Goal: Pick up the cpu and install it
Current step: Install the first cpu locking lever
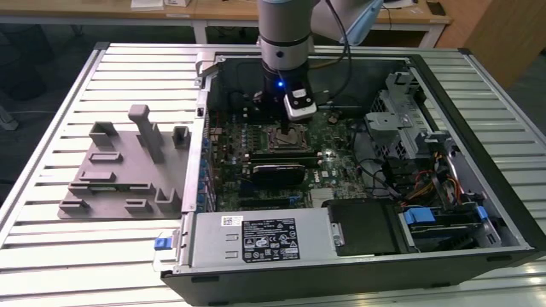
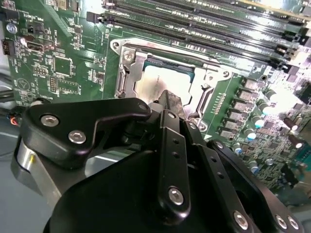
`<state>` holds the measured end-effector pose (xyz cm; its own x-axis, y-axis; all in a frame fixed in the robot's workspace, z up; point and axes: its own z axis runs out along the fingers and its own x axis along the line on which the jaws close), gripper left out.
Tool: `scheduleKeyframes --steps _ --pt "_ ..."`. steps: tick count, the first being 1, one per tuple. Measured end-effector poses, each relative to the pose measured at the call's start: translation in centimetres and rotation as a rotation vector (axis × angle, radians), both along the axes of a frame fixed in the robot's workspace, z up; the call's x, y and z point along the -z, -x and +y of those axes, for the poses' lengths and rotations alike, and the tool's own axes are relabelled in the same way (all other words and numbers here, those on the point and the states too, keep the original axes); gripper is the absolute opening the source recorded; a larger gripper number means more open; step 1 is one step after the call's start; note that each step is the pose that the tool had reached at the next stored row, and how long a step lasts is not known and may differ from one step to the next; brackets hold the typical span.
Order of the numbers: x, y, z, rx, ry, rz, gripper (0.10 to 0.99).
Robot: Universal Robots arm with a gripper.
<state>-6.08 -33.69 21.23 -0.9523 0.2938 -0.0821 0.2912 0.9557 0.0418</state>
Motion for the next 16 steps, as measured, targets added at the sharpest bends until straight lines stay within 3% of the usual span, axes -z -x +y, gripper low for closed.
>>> scheduleKeyframes --steps 8,11,16 --pt "0.20 -0.63 0.00 -0.033 0.012 0.0271 0.106" --pt "0.10 -0.64 0.00 -0.035 0.012 0.0281 0.106" --pt "-0.68 -0.65 0.00 -0.035 0.012 0.0281 0.106"
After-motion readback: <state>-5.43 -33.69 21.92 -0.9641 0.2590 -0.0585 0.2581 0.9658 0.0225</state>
